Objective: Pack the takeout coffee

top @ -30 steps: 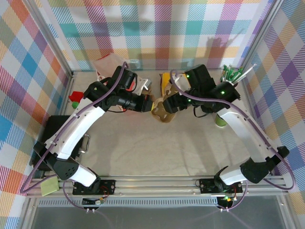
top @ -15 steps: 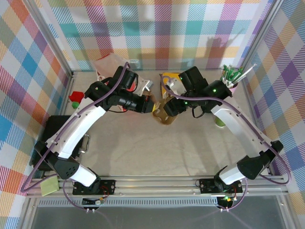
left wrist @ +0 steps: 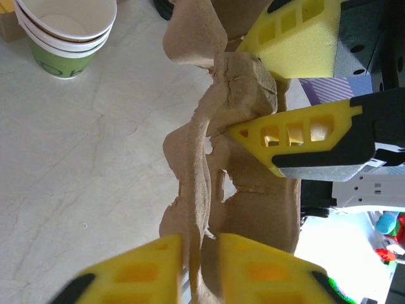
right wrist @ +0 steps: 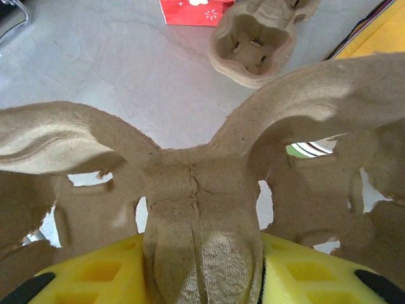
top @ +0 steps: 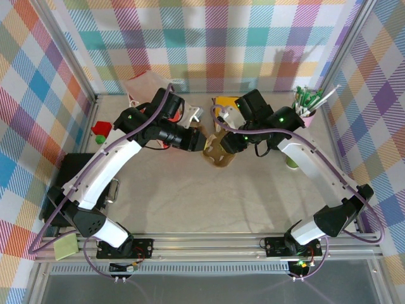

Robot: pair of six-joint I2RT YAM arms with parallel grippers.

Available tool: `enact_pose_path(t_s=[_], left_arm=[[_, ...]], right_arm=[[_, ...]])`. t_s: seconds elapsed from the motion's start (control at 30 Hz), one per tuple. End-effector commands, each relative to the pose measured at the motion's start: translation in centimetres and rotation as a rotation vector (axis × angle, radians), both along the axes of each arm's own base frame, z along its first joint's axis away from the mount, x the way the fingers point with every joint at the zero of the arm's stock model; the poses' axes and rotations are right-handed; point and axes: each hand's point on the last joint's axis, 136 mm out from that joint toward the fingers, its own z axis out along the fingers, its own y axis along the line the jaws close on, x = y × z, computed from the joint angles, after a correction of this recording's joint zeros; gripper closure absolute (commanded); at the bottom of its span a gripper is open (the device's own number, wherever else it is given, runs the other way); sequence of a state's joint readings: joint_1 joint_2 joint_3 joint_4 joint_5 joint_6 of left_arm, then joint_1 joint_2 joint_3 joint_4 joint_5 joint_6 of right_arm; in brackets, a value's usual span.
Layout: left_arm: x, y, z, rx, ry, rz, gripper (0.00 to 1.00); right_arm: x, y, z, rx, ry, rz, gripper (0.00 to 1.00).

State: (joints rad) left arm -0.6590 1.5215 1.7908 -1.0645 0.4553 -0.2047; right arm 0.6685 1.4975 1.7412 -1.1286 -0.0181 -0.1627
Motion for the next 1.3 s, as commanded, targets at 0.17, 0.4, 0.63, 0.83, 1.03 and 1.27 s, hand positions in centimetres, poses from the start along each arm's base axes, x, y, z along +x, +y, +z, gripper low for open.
enact_pose_path(t_s=[0.17,0.4,0.63,0.83,1.03,1.27], left_arm=[[3.4,4.3,5.2,-0.027,-0.146,0.267,0.33],[10.3,18.0,5.8,0.12,-0.221,0.885,0.25],[15.3,24.1,2.4,0.205,-0.135,1.157,0.34],[18.7,25.7,-0.2,0.323,-0.088,1.208,0.39],[20.7,26.9,-1.7,0.434,-0.077,1.224,0.39],[22.0,27.2,-3.8,0.478,-0.023,1.215,0.43]], right_arm=[[-1.1,-1.4,-0.8,-0.043,0.01,-0.019,0.61],[-2.0,-2.0,-1.0,-0.022,0.025,-0.045,0.61],[-2.8,-2.5,-1.0,-0.015,0.036,-0.056,0.61],[-3.2,-3.1,-0.9,-0.024,0.034,-0.062,0.61],[-3.3,-3.5,-1.1,-0.026,0.048,-0.095,0.61],[-3.3,-3.6,-1.1,-0.031,0.046,-0.1,0.61]])
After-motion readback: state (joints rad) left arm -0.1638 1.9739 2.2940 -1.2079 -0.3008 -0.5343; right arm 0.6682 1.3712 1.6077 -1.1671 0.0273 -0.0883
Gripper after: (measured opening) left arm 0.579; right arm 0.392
